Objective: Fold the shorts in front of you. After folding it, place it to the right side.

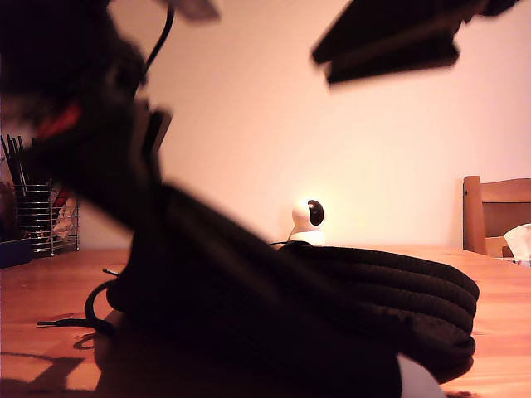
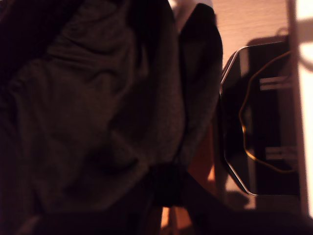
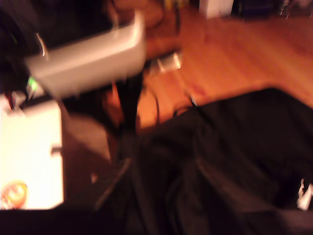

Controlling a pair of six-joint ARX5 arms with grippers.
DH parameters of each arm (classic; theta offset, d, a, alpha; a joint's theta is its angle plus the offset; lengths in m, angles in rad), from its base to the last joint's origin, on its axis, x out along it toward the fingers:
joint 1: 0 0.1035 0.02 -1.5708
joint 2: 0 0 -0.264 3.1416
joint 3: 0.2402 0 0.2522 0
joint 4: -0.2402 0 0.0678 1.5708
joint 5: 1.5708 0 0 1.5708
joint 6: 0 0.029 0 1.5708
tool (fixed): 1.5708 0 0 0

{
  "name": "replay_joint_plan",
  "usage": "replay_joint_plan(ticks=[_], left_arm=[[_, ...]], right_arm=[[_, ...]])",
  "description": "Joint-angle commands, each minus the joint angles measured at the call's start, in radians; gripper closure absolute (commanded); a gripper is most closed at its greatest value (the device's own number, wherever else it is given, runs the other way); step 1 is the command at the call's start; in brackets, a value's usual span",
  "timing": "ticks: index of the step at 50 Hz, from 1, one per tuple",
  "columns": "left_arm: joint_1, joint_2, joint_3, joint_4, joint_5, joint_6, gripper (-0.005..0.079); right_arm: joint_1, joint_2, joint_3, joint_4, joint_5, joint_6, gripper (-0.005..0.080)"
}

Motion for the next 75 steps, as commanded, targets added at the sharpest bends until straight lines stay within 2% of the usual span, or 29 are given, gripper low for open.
replay_joint_plan(ticks=[1,14,24,56,75], left_arm=[[0.002,0.003,0.038,-0.007,0.016,-0.018,0.0764],[0.013,0.003,0.126,-0.062,0.037,-0.035,0.0764],[0.029,0.003,0.140,-0.061,0.053,-0.035,0.0764],[0.030,0.003,0.144,-0.024,0.064,-0.043,0.0764],[0.030,0.003,0.170,-0.006,0.118,-0.114,0.0764]], right_arm=[[0.018,0.049,-0.016,-0.010,0.019,-0.006,0.0333],[0.089,0.180,-0.016,0.017,0.093,-0.007,0.0302],[0.127,0.236,-0.016,0.016,0.093,-0.005,0.0295],[0.161,0.288,-0.016,0.066,0.064,0.090,0.0293],[0.182,0.288,-0.016,0.068,0.075,0.108,0.0293]])
